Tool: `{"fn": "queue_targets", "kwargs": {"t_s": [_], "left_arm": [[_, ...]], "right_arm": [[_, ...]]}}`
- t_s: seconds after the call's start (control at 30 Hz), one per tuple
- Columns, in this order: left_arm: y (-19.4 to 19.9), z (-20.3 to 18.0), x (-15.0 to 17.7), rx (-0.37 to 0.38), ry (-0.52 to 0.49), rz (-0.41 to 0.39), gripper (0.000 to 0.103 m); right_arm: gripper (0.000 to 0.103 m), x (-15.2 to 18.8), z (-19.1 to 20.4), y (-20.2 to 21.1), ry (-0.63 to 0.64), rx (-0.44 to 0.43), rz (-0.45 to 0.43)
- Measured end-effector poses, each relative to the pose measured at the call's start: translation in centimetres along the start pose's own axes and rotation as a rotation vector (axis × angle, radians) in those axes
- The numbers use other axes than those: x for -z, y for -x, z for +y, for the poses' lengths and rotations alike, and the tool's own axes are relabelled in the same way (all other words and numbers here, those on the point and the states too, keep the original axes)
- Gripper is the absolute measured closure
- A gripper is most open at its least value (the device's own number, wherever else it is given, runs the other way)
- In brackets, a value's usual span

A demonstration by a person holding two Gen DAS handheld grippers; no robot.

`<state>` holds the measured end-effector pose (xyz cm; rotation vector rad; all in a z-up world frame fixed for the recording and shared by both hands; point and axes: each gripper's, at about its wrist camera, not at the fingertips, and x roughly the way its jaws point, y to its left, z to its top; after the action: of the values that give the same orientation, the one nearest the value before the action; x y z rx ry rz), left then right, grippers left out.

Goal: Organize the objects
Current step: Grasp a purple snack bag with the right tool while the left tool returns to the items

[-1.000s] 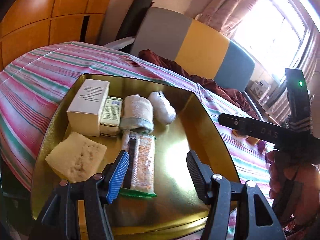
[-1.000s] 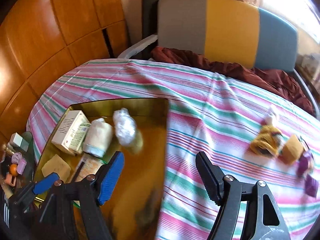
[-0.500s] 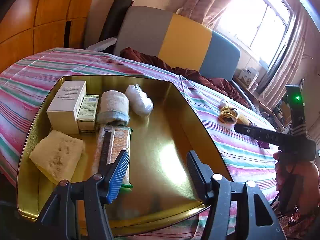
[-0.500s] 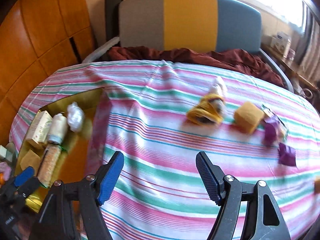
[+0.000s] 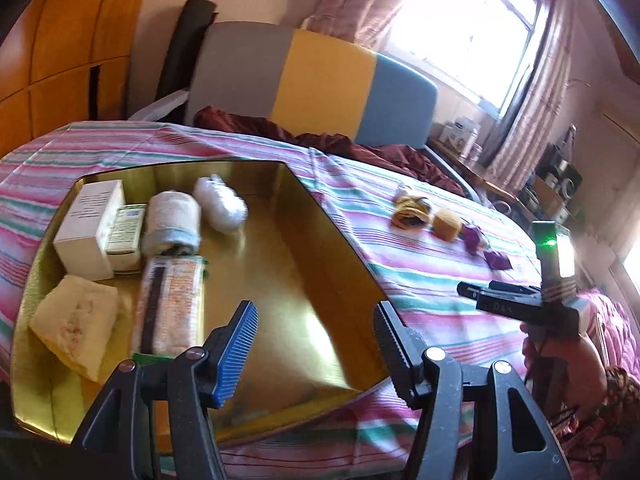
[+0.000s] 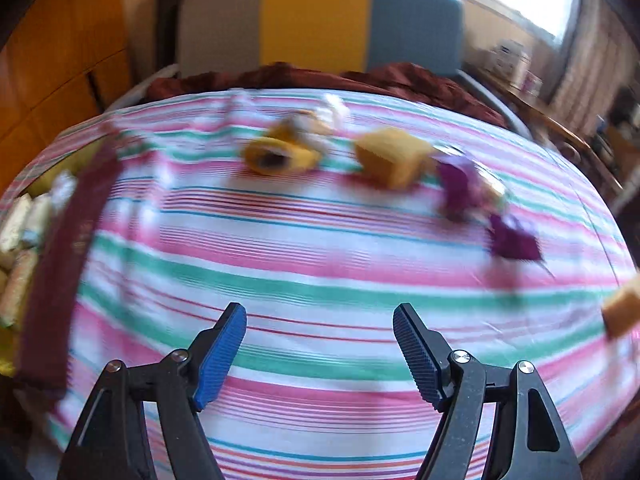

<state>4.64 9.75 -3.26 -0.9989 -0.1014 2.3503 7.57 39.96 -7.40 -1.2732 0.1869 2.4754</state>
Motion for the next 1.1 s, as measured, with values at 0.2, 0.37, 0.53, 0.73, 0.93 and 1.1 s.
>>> {"fn": "queue_targets", "kwargs": {"t_s": [0.2,0.37,0.53,0.73,0.93,1.1], "left_arm": [[-0.3,-2.5,0.8,0.036,-0.059,0.014,0.042],[-0.8,-4.6,1.1,0.049,-0.108,0.044,0.042],[-0.9,-6.3,0.8,0.056,-0.154,0.046,0.042],[-1.8,-8.6,0.4,0.072,-0.199,0.071,0.042],[-3.0,-10.8,-0.8,0.112,-0.234,0.099,0.042],[-5.2,-13.5,-2.3,0.143,-0.274,0.154,0.042]], "right_arm": [[0.026,-0.7,-8.2,-1.0,-0.172,0.154,-0.067],[0.026,-3.6,-14.0,-2.2,-0.318,0.176,-0.096],[0.037,-5.4,-15.7,-4.7,-0.337,0.162,-0.057],[0.054,-4.2,-16.2,-6.0,-0.34,0.135,-0.058],[0.054,-3.4,-16.3,-5.4,-0.356,0.115,-0.094],[0.054,-3.5,-15.0,-5.5,-0.306,0.168,-0.087]]}}
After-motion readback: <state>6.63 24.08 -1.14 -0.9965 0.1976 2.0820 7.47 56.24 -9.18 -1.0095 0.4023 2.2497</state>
